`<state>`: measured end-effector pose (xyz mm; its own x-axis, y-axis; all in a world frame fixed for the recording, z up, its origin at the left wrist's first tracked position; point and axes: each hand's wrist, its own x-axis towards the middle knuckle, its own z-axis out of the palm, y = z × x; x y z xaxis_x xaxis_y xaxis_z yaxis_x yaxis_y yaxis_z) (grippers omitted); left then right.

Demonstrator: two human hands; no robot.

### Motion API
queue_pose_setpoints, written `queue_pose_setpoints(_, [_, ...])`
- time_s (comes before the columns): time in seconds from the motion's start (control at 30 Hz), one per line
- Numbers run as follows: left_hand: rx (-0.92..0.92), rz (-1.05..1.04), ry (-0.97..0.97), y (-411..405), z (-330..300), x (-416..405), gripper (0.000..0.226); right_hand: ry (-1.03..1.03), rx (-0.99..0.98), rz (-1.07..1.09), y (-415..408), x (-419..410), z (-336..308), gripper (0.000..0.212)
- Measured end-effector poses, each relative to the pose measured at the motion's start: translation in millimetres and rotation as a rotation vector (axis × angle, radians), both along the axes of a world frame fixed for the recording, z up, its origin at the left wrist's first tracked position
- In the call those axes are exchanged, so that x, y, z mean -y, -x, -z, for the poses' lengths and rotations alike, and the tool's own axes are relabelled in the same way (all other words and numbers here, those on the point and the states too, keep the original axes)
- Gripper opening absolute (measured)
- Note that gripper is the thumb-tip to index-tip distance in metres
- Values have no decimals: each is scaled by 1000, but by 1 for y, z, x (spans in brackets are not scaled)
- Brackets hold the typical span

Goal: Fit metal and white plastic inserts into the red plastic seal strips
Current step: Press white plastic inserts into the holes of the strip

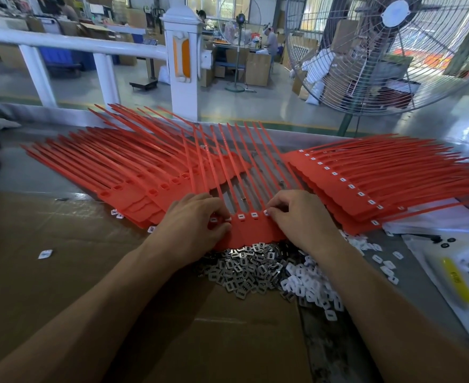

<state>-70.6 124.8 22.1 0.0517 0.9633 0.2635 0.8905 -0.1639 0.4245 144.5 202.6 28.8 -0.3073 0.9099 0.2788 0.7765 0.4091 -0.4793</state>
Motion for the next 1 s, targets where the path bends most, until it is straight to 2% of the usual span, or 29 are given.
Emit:
queue_pose_setpoints(0.13, [1,4,3,1,0,0,19,-150,344,-70,0,8,-6,22])
queue_pose_setpoints(0.23, [0,4,3,0,0,0,19,-142,462,-88,4,13,-9,30])
queue_pose_setpoints(0.43, [-7,4,5,0,0,1,19,-76,450,-95,2,17,-11,34])
queue_pose_setpoints(0.67, [8,2,-4,1,1,0,19,58,132,-57,-7,12,-2,29])
queue_pose_setpoints(0.77, [8,0,-12,1,2,-1,17,103,62,-64,-11,8,1,29])
queue_pose_setpoints(0.87, [4,0,-8,1,2,-3,18,80,95,-79,-11,9,0,30])
queue_pose_setpoints(1.0, [1,0,-2,1,2,-3,19,-43,325,-89,-4,13,-3,35])
